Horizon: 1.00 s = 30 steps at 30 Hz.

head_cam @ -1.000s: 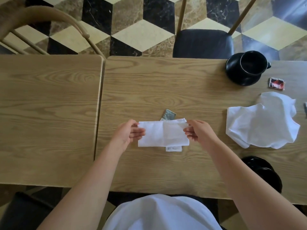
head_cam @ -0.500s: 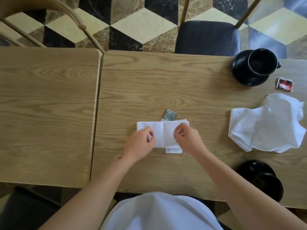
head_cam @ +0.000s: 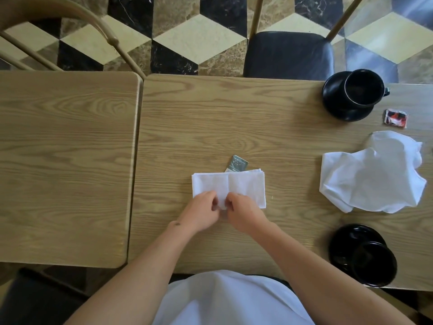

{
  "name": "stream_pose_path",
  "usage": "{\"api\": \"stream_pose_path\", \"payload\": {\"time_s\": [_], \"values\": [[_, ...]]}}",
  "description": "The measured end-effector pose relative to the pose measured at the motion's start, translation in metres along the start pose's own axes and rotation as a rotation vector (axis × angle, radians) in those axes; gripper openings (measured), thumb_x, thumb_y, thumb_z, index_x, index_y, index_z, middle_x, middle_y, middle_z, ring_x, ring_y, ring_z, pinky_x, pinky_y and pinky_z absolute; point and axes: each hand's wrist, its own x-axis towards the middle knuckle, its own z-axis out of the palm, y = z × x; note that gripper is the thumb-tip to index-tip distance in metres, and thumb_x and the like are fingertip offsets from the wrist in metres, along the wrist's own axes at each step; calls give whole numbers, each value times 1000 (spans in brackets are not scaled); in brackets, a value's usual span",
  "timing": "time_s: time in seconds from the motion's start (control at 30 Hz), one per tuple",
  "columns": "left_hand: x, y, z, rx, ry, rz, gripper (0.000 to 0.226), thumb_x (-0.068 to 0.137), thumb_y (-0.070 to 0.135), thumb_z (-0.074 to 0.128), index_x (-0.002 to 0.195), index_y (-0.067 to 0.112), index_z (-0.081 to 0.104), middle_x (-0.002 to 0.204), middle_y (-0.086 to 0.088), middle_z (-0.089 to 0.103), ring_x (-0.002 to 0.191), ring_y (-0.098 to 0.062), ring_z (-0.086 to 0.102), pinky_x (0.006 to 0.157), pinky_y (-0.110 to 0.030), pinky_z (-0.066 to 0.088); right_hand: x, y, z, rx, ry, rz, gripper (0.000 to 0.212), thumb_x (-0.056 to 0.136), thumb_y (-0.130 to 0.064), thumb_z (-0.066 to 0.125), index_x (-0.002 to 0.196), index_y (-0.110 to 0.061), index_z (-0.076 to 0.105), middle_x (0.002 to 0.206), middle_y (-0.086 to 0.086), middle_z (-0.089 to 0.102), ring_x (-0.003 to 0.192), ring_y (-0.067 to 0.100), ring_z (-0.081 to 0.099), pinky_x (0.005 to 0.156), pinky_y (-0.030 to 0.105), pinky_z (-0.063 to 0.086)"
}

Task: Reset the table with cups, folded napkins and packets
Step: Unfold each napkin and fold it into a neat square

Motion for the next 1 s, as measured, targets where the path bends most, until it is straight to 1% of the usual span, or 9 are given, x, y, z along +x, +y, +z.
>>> {"api": "stream_pose_path", "payload": {"time_s": [0.13, 0.27, 0.37, 0.5, 0.63, 0.73, 0.87, 0.93, 1.0], "values": [[-6, -23, -16, 5, 62, -114, 7, 82, 26, 55, 76, 22, 54, 76, 8, 60, 70, -14, 58, 57, -30, 43, -6, 36, -21, -41, 91, 77, 18, 96, -12, 41, 90, -8, 58, 84, 6, 66, 76, 33, 60, 65, 43, 52], [-5, -29, -21, -19, 78, -162, 10, 86, 25, 55, 77, 21, 57, 75, 7, 62, 70, -16, 58, 67, -37, 51, -10, 39, -28, -83, 18, 27, 18, 94, -10, 42, 97, -10, 60, 95, 5, 67, 83, 31, 62, 73, 43, 55], [-5, -22, -18, -67, 124, -216, 13, 88, 24, 56, 75, 22, 58, 70, 8, 61, 65, -13, 56, 61, -32, 47, -3, 34, -36, -118, 58, 26, 18, 91, -15, 50, 103, -12, 64, 102, 3, 67, 92, 29, 63, 75, 40, 55], [-14, 4, -3, -542, 402, -346, 15, 88, 23, 55, 74, 23, 57, 62, 3, 66, 52, -5, 56, 53, -26, 43, 20, 30, -61, -273, 362, -119, 31, 91, -21, 64, 121, -15, 61, 122, 2, 60, 115, 26, 51, 81, 35, 46], [-20, 24, 13, -937, 451, -499, 12, 87, 16, 56, 75, 14, 58, 55, 5, 61, 53, -11, 54, 58, -30, 44, 47, 18, -82, -515, 123, -19, 39, 89, -39, 69, 120, -19, 57, 122, -1, 60, 119, 27, 48, 91, 41, 36], [-19, 34, 13, -1145, 364, -638, 8, 89, 10, 56, 82, 10, 59, 57, -2, 59, 51, -18, 49, 47, -27, 38, 55, 6, -90, -590, 15, 43, 27, 84, -36, 71, 103, -19, 65, 103, -4, 64, 111, 25, 51, 83, 38, 29], [-29, 46, 14, -1378, -24, -836, 8, 87, 11, 56, 79, 9, 59, 56, -6, 57, 48, -20, 53, 49, -24, 41, 49, -14, -95, -571, -90, 28, 12, 84, -27, 61, 92, -19, 64, 100, 1, 62, 100, 27, 53, 77, 33, 36], [-38, 49, 18, -1438, -210, -803, 14, 87, 18, 63, 89, 5, 62, 73, -14, 66, 62, -26, 63, 57, -30, 50, 41, -28, -97, -442, -147, 11, 9, 87, -25, 58, 83, -18, 53, 91, 3, 59, 80, 25, 55, 60, 29, 38], [-45, 48, 17, -1595, -243, -694, 25, 80, 19, 73, 96, 2, 64, 96, -22, 69, 83, -35, 68, 71, -37, 55, 30, -43, -97, -311, -138, -36, 10, 88, -25, 59, 83, -20, 51, 82, 0, 55, 69, 21, 52, 53, 30, 36]]}}
